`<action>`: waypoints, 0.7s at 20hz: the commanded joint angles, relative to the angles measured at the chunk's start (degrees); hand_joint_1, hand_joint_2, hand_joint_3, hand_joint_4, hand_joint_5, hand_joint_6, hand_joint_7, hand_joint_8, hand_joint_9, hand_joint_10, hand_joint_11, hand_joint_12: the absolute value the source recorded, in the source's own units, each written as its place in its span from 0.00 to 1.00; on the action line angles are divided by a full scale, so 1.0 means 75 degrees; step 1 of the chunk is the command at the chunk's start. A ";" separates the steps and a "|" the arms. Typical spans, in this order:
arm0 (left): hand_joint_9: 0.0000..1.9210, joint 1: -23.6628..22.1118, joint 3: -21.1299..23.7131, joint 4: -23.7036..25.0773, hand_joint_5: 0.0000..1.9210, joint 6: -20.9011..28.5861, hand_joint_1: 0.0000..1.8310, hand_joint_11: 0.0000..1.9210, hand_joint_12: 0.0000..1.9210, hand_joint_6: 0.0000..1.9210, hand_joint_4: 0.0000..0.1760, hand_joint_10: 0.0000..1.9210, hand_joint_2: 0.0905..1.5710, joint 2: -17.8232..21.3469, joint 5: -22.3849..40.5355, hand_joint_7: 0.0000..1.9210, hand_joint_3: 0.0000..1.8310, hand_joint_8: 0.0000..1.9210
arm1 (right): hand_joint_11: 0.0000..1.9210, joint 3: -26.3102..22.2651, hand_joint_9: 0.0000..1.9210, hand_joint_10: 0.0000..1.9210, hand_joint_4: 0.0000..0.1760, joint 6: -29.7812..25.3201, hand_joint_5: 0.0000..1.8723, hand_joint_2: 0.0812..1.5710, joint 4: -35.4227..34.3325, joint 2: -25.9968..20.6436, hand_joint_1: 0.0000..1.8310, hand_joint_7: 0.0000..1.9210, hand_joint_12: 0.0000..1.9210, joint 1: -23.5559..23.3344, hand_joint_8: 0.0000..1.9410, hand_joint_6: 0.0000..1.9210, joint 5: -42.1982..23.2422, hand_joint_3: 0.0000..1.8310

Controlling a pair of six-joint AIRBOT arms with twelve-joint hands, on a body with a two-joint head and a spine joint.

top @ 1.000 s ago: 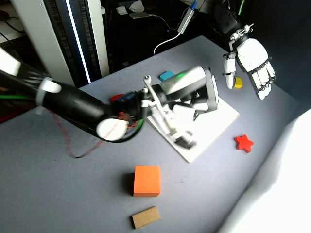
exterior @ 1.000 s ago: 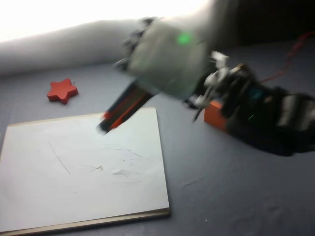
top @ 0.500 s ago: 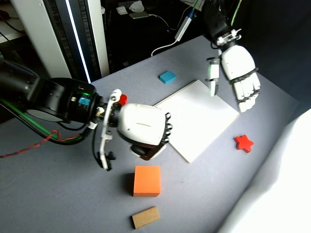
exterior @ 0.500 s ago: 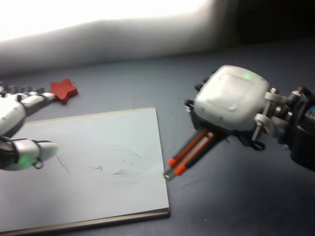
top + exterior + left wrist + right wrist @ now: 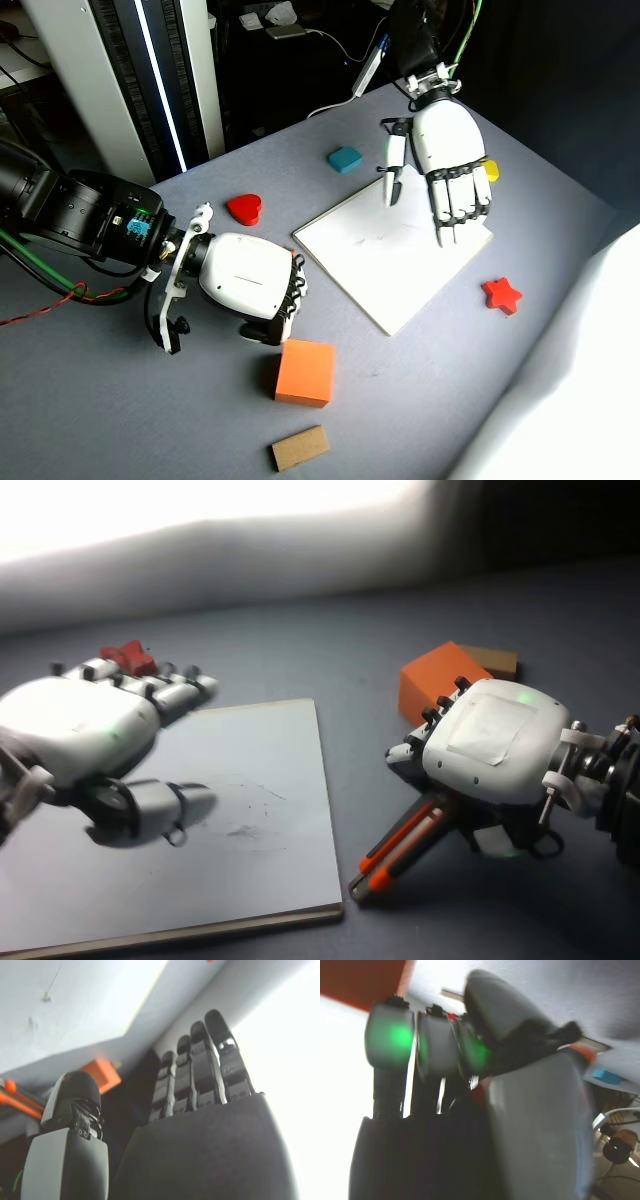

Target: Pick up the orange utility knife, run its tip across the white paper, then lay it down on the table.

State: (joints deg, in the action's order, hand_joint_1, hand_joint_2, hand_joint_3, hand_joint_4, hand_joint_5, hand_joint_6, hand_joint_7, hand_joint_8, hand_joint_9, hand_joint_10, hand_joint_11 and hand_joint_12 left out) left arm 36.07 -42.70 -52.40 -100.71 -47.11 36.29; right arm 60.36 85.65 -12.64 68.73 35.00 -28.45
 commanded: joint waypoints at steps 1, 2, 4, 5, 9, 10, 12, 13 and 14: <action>0.10 -0.0082 0.0011 0.0269 0.03 -0.0047 0.18 0.00 0.46 0.00 0.18 0.00 0.82 0.0014 0.0660 0.07 0.00 0.00 | 0.41 -0.0040 0.46 1.00 0.00 0.0072 0.32 0.55 0.0118 -0.0044 0.61 0.39 1.00 -0.0038 1.00 0.95 -0.0962 0.54; 0.11 -0.0090 0.0061 0.0269 0.04 -0.0066 0.18 0.00 0.46 0.00 0.19 0.00 0.82 -0.0001 0.0669 0.08 0.00 0.00 | 0.32 -0.0054 0.32 1.00 0.00 0.0093 0.25 0.72 0.0118 -0.0045 0.56 0.30 1.00 -0.0052 0.94 0.97 -0.0990 0.30; 0.11 -0.0101 0.0176 0.0268 0.04 -0.0146 0.18 0.00 0.47 0.00 0.20 0.00 0.81 -0.0002 0.0669 0.08 0.00 0.00 | 0.26 -0.0115 0.20 1.00 0.08 0.0115 0.21 0.87 0.0118 -0.0123 0.53 0.25 1.00 -0.0105 0.94 0.99 -0.1011 0.10; 0.11 -0.0101 0.0217 0.0267 0.04 -0.0154 0.18 0.00 0.48 0.00 0.17 0.00 0.82 -0.0002 0.0669 0.08 0.00 0.00 | 0.06 -0.0179 0.06 0.93 0.00 0.0116 0.00 0.84 0.0118 -0.0206 0.53 0.06 1.00 -0.0132 0.66 0.66 -0.1010 0.04; 0.11 -0.0100 0.0346 0.0267 0.04 -0.0169 0.18 0.00 0.47 0.00 0.18 0.00 0.82 0.0005 0.0669 0.09 0.00 0.00 | 0.00 -0.0632 0.00 0.51 0.00 0.0093 0.00 0.78 0.0118 -0.0725 0.43 0.04 0.88 -0.0265 0.21 0.23 -0.0942 0.05; 0.10 -0.0100 0.0358 0.0266 0.03 -0.0169 0.18 0.00 0.46 0.00 0.17 0.00 0.82 0.0005 0.0669 0.07 0.00 0.00 | 0.00 -0.0728 0.00 0.14 0.00 0.0093 0.00 0.76 0.0118 -0.0827 0.39 0.00 0.54 -0.0313 0.02 0.02 -0.0903 0.04; 0.11 -0.0100 0.0371 0.0266 0.03 -0.0169 0.18 0.00 0.46 0.00 0.17 0.00 0.82 0.0005 0.0669 0.08 0.00 0.00 | 0.00 -0.0966 0.00 0.00 0.00 0.0030 0.00 0.74 0.0118 -0.1115 0.37 0.00 0.08 -0.0482 0.00 0.00 -0.0843 0.03; 0.11 -0.0100 0.0371 0.0267 0.03 -0.0169 0.18 0.00 0.46 0.00 0.17 0.00 0.82 0.0005 0.0669 0.08 0.00 0.00 | 0.00 -0.1064 0.00 0.00 0.00 -0.0036 0.00 0.71 0.0118 -0.1243 0.36 0.00 0.02 -0.0546 0.00 0.00 -0.0814 0.01; 0.11 -0.0103 0.0369 0.0267 0.03 -0.0169 0.17 0.00 0.45 0.00 0.18 0.00 0.82 0.0005 0.0669 0.08 0.00 0.00 | 0.00 -0.1250 0.00 0.00 0.00 -0.0190 0.00 0.69 0.0111 -0.1514 0.33 0.00 0.00 -0.0666 0.00 0.00 -0.0714 0.00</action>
State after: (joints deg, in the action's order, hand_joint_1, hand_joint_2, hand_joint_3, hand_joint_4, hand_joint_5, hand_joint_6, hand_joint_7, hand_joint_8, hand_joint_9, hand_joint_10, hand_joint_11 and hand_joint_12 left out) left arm 35.94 -40.03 -52.53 -101.80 -47.29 36.75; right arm 50.83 84.33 -12.45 57.63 30.50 -27.59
